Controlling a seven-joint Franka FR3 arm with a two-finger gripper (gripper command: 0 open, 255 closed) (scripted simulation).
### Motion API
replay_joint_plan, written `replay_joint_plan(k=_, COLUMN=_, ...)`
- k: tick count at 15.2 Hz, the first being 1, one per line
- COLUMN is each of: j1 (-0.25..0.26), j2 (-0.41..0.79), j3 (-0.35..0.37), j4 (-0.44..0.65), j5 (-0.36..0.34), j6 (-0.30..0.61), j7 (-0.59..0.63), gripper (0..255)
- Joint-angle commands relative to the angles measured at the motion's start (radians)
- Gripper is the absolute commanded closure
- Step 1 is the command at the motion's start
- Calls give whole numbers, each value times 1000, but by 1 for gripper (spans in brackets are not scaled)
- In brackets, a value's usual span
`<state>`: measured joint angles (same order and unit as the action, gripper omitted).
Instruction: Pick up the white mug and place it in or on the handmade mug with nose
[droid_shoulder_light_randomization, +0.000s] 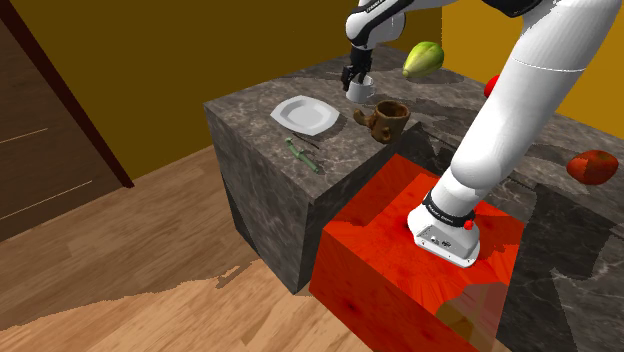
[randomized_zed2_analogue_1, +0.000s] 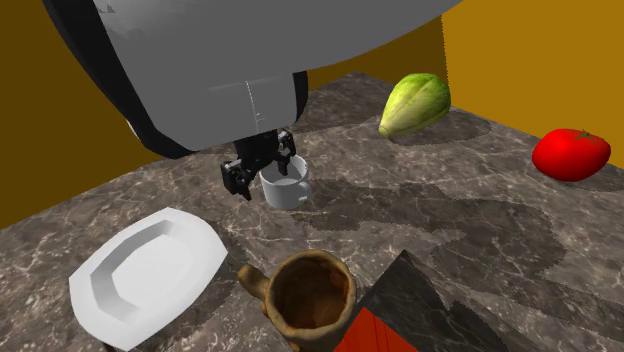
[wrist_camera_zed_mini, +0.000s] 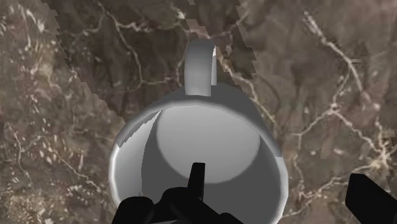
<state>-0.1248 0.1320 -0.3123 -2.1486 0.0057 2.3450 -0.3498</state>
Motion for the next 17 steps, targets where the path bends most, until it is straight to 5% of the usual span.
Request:
replay_joint_plan(k=1, j1=0, j2=0, j3=0, j4=0, j5=0, j6=0, j7=0, gripper=0)
replay_joint_plan(k=2, j1=0, j2=0, j3=0, j4=0, j5=0, j6=0, j7=0, gripper=0)
replay_joint_plan(k=3, j1=0, j2=0, j3=0, j4=0, j5=0, j6=0, j7=0, gripper=255)
replay_joint_plan(k=17, j1=3, j2=-38, j3=-2, j4=27, j5=-15, j6=-63, j7=9, gripper=255)
